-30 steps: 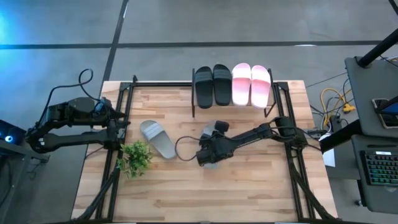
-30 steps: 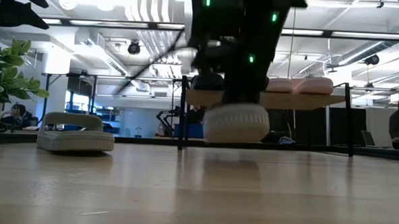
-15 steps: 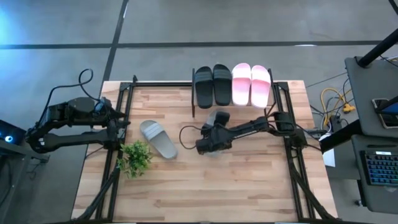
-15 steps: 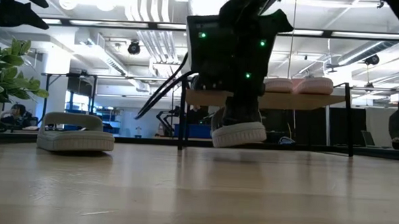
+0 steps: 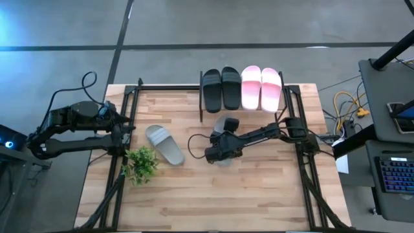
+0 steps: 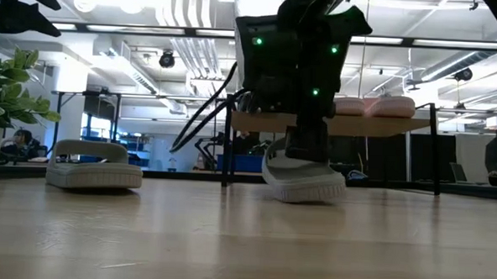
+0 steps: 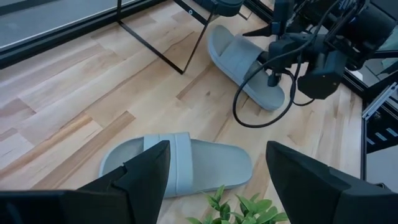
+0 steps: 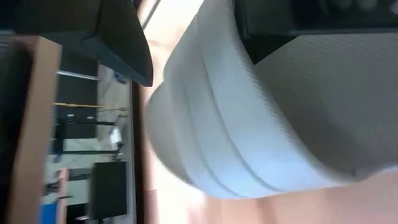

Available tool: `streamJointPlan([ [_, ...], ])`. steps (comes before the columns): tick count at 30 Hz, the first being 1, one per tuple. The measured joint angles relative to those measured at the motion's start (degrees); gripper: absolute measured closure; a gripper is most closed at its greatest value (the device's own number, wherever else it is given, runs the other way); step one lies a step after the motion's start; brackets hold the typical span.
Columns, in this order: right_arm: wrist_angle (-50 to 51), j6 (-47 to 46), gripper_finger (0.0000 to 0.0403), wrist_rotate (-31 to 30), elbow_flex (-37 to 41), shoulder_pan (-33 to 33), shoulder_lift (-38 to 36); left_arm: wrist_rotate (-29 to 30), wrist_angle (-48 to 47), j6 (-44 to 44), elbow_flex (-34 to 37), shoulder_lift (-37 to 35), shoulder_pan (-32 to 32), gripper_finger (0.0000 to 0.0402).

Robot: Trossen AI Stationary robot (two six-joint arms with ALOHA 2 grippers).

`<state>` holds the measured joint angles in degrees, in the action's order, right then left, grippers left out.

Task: Pick and place slides into the shelf
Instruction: Move the right gray slide to the top center of the table

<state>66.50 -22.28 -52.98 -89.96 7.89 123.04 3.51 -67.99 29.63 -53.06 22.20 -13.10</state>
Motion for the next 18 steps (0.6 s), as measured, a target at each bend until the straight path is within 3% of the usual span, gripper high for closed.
streamJointPlan([
  [8, 0.73, -1.0, 0.0214, 9.76, -0.95, 0.98, -0.01, 0.02, -0.02, -0.44, 0.0, 0.0, 0.0, 0.0152],
  [13, 1.03, -1.72, 0.0204, 9.95, -0.98, 0.96, -0.31, 0.02, -0.02, -0.5, 0.0, 0.0, 0.0, 0.0152],
  [18, 2.98, -5.9, 0.0194, 4.67, -0.98, -0.02, -1.51, 0.02, -0.03, -0.48, 0.0, 0.0, 0.0, 0.0152],
])
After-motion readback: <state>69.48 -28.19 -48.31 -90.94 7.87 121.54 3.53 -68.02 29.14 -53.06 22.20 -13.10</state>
